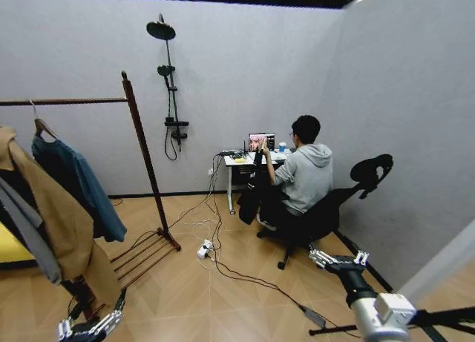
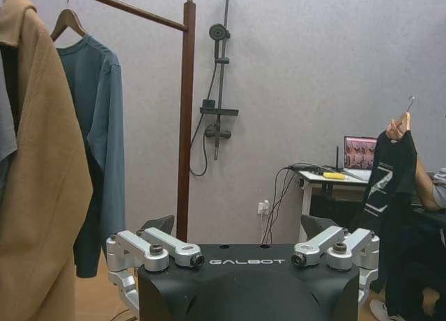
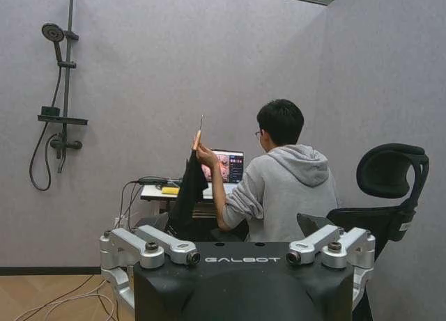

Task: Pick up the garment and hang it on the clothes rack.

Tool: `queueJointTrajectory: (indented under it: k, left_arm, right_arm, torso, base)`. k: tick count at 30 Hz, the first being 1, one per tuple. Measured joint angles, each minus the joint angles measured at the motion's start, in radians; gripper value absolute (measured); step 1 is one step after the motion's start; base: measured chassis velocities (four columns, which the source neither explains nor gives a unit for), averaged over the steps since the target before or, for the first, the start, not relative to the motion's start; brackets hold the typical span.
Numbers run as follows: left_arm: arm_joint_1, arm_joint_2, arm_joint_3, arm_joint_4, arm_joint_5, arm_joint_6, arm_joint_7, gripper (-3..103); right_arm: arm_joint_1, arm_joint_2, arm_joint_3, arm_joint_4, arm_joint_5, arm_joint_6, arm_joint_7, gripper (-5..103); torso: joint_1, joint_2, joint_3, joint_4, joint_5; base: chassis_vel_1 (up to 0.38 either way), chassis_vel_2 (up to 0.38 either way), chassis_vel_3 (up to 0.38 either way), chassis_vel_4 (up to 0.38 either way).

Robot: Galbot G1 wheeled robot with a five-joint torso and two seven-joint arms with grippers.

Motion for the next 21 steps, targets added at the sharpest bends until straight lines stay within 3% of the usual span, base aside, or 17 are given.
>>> queueJointTrajectory:
  k: [21]
  left_arm:
    - [0.0,0.0,0.0,0.0,0.0,0.0,0.0,100]
  right_arm:
    - [-0.011,0.005,-0.007,-0.006,-0.018,0.012,0.005,100]
  torso:
    - [0.0,0.0,0.0,0.0001,0.0006]
  base:
    - [0.146,-0.149,-0.145,0.155]
